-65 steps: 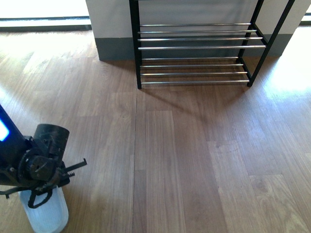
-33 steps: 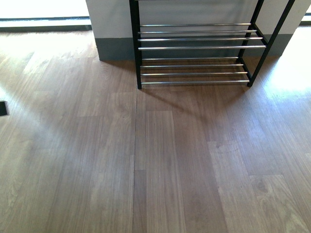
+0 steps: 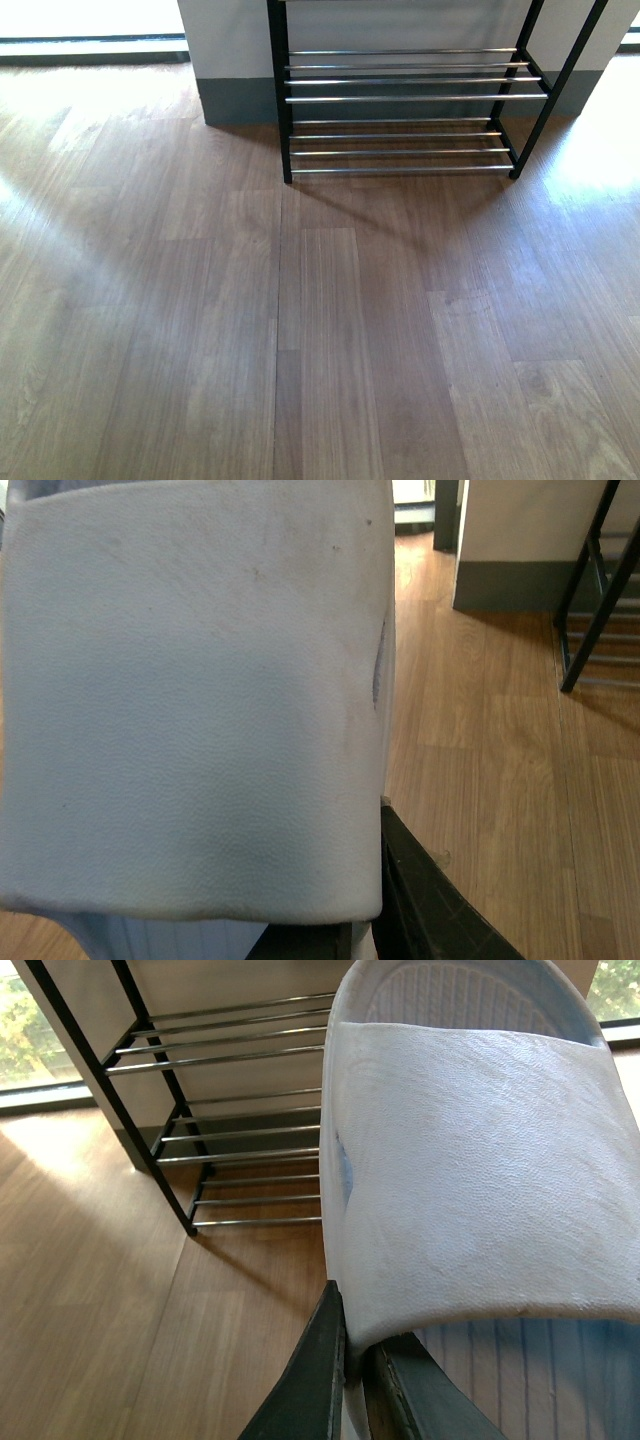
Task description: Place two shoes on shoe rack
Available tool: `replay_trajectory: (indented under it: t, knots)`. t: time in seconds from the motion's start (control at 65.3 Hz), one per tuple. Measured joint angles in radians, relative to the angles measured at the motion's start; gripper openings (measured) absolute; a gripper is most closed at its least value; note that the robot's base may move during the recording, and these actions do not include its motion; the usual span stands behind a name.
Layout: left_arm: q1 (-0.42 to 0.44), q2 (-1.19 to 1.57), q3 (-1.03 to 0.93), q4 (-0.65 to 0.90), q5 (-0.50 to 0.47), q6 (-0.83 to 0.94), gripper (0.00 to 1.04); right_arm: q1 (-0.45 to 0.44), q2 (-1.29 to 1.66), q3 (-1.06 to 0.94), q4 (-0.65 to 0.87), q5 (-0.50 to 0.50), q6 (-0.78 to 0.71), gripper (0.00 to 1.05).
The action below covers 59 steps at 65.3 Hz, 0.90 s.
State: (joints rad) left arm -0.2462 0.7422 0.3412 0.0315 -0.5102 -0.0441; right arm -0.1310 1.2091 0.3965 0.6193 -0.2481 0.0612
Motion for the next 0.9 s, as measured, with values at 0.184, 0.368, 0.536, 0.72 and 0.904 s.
replay_trajectory:
  t: [0.184,0.368,0.536,0.72,0.904]
  knots:
    - [0.000,-0.001,0.000,0.000,-0.002,0.002,0.02,0.000,0.000,0.000,0.000,0.001,0.000,0.02]
    - [0.000,-0.001,0.000,0.000,-0.003,0.003,0.02,0.000,0.000,0.000,0.000,0.001,0.000,0.02]
    - [0.000,-0.001,0.000,0.000,-0.003,0.003,0.02,0.000,0.000,0.000,0.000,0.000,0.000,0.02]
    - [0.000,-0.001,0.000,0.000,-0.003,0.003,0.02,0.000,0.000,0.000,0.000,0.002,0.000,0.02]
    - [0.000,-0.001,0.000,0.000,-0.003,0.003,0.02,0.000,0.000,0.000,0.000,0.001,0.000,0.02]
